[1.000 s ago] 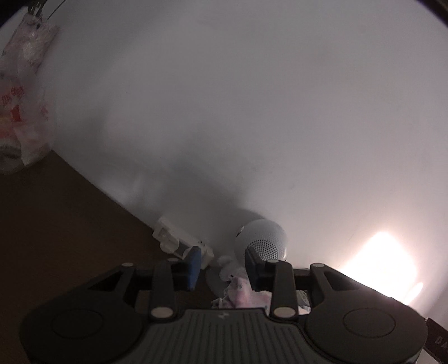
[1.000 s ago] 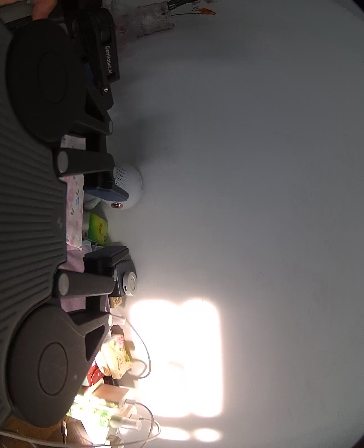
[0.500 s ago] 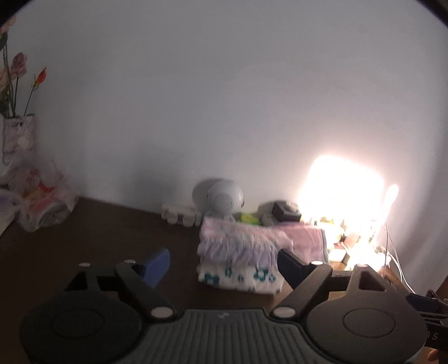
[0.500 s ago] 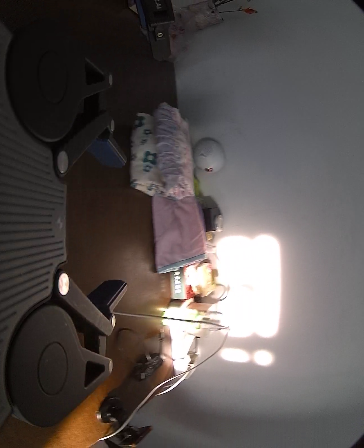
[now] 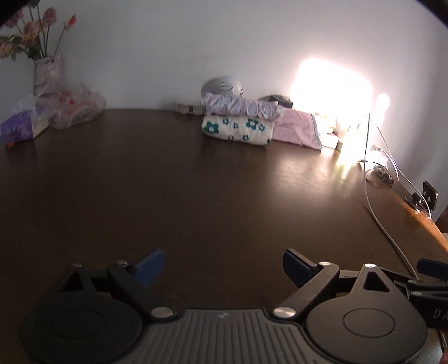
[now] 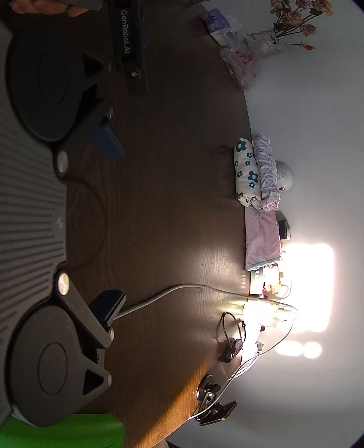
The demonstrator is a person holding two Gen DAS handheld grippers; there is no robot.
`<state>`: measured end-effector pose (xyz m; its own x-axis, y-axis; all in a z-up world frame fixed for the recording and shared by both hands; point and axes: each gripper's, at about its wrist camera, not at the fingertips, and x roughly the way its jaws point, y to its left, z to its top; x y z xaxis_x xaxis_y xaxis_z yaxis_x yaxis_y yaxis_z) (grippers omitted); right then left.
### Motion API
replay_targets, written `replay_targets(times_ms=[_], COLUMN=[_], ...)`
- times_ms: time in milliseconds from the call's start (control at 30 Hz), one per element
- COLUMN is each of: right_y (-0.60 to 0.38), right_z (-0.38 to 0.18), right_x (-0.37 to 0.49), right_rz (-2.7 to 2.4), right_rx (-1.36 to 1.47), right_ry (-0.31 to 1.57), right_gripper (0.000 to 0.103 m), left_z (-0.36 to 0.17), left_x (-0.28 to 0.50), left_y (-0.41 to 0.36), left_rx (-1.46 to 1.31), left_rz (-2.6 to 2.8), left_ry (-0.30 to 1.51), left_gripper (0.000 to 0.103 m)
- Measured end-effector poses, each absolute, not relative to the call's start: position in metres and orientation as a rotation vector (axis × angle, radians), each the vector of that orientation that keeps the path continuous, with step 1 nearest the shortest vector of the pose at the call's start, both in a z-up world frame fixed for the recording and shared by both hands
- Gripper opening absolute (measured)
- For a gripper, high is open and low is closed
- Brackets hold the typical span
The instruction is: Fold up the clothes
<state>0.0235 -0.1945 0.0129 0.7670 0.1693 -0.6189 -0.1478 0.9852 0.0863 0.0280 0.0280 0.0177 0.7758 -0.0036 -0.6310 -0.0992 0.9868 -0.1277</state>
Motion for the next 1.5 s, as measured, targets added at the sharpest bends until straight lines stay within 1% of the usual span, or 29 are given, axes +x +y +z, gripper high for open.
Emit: replay_targets(times_ms=[167, 333, 367, 467, 900, 1500], right_y=[-0.206, -0.206, -0.203, -0.2, -0.18, -0.178], right_z=[0.003, -0.006, -0.007, -0.008, -0.008, -0.009], right_x=[0.013, 0.014, 0.014, 0.014, 0.02, 0.02], right_rz=[0.133, 0.085, 0.08, 0.076, 0.113, 0.127], right_rx=[0.01, 0.018, 0.007, -0.007, -0.026, -0.027], right_ry=[0.698, 0.71, 0.709, 0.704, 0.703, 0.703], right_gripper=[0.103, 0.103, 0.103, 0.103, 0.102, 0.102], left_z=[0.008, 0.005, 0.004, 0.002, 0.001, 0.0], left_x=[0.012, 0.01, 0.01, 0.009, 0.004, 0.004], left_y=[0.016, 0.012, 0.012, 0.006, 0.005, 0.006], left_rx=[-0.081, -0.053, -0.046, 0.0, -0.01, -0.017], left_rz=[0.059, 0.051, 0.045, 0.055, 0.087, 0.092], left_ry=[0.688, 0.686, 0.689, 0.703, 0.697, 0.698], left_gripper=[0.093, 0.1, 0.103, 0.103, 0.103, 0.103])
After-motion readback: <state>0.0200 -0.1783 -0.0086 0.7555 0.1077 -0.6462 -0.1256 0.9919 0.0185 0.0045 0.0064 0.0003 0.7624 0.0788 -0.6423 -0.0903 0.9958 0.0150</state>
